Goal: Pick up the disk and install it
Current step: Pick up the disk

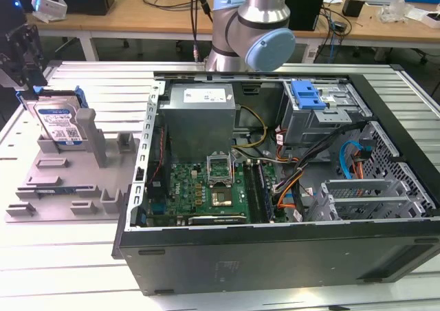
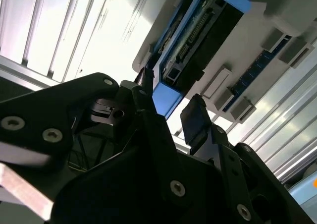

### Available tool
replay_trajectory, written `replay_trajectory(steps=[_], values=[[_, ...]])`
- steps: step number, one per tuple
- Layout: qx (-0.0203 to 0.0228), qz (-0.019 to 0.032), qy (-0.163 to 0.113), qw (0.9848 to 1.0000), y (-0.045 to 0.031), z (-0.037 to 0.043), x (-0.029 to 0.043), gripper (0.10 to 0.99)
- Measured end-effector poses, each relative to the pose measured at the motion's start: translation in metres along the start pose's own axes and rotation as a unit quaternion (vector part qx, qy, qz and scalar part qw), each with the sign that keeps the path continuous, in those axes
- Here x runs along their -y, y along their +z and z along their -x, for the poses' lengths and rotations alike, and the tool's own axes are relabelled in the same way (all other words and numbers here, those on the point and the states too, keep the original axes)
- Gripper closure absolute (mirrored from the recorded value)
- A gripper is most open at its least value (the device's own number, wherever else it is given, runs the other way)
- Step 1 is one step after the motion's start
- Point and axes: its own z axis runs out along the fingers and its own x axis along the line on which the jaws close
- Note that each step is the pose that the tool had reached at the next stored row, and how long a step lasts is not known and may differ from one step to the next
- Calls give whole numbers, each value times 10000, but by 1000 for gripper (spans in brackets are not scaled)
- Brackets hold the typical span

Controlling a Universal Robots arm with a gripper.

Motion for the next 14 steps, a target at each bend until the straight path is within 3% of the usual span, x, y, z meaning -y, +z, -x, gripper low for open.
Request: replay_trajectory(steps=[5, 14], values=[[0, 22, -1, 10000, 96, 12, 1, 588], [1, 24, 0, 10000, 150, 17, 2, 588]])
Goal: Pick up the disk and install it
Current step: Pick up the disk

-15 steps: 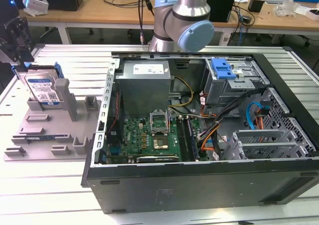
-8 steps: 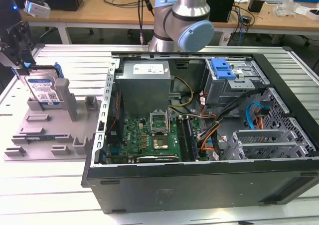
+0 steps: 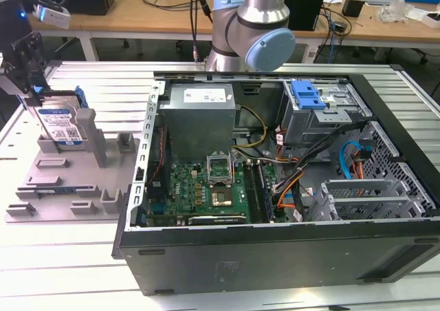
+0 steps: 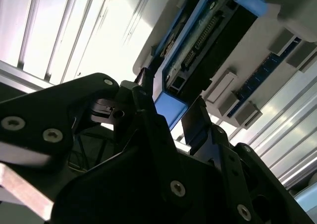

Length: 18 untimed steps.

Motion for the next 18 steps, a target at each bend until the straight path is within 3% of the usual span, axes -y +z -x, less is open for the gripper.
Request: replay_trajectory(steps=[18], values=[[0, 0, 0, 10000, 95, 2, 1, 588]])
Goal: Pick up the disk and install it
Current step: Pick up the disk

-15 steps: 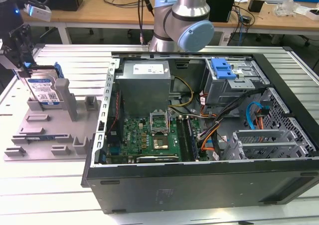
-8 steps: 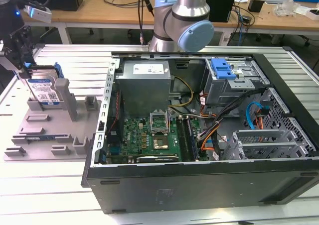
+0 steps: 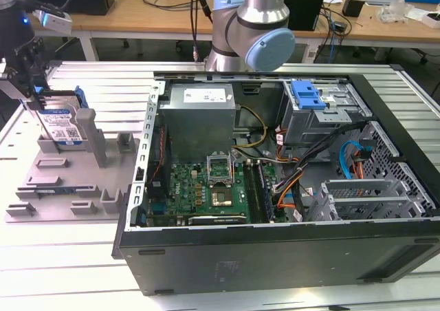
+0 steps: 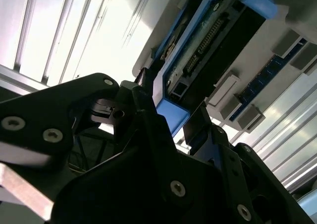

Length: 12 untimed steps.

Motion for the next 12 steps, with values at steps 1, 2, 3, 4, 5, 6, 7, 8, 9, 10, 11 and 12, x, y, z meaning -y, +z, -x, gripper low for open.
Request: replay_trajectory(steps=[1, 2, 3, 4, 5, 6, 7, 8, 9, 10, 11, 12], values=[[0, 0, 0, 10000, 4, 0, 0, 588], [0, 1, 0, 10000, 8, 0, 0, 588], [0, 0, 0, 10000, 13, 0, 0, 588], [0, 0, 0, 10000, 18, 0, 0, 588], [0, 0, 0, 10000, 22, 0, 0, 588], [0, 0, 0, 10000, 26, 0, 0, 588], [0, 1, 0, 10000, 29, 0, 0, 588], [0, 1, 0, 10000, 31, 0, 0, 588], [-1, 1, 0, 10000, 32, 0, 0, 588], [0, 1, 0, 10000, 33, 0, 0, 588], [0, 1, 0, 10000, 34, 0, 0, 588], [0, 0, 0, 10000, 35, 0, 0, 588]])
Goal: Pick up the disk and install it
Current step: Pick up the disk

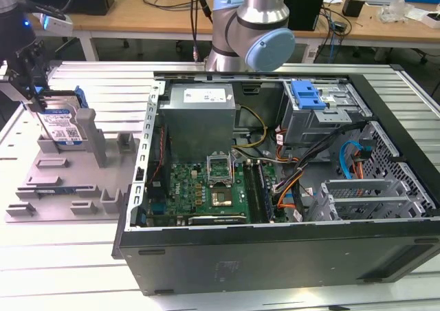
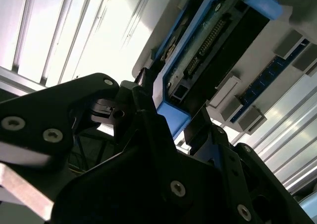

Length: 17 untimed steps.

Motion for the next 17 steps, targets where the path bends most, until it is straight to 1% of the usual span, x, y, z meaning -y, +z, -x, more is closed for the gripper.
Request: replay_trajectory(steps=[17], values=[[0, 0, 0, 10000, 24, 0, -16, 588]])
